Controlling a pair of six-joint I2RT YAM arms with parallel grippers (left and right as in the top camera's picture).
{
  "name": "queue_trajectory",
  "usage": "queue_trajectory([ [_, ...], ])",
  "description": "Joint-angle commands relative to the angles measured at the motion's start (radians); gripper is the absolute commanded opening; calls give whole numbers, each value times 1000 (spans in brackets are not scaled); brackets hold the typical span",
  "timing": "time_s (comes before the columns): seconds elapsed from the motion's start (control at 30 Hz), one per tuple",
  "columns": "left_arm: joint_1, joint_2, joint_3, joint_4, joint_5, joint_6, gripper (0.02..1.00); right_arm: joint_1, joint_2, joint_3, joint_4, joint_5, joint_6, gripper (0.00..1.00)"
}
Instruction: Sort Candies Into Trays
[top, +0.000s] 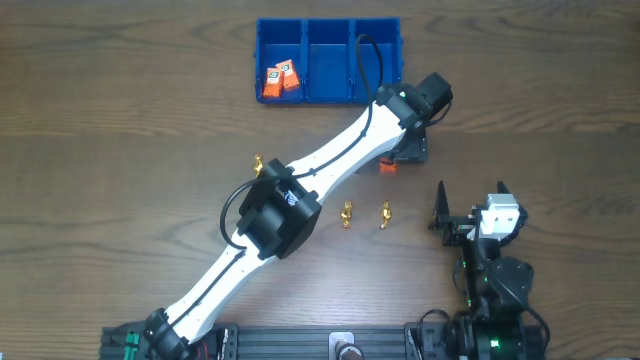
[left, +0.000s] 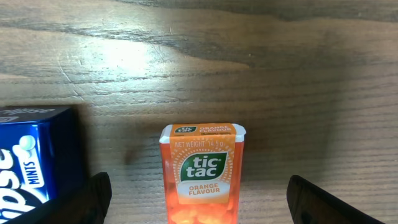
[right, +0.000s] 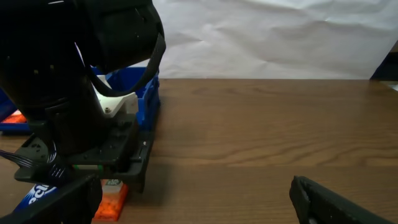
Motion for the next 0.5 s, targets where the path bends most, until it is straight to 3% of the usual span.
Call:
queue_trajectory([
  [0.03,0,27,-2,0,8,-7,869,-3,-6,0,-9,-2,-5,998],
  [0.13,-3,37,-3,0,21,-7,825,-3,-6,0,-9,-2,-5,998],
  [0.23,-5,39,-3,0,22,-8,713,-3,-6,0,-9,-2,-5,998],
  [0.5,-5,45,-3,1,28,-8,627,-3,-6,0,-9,-2,-5,998],
])
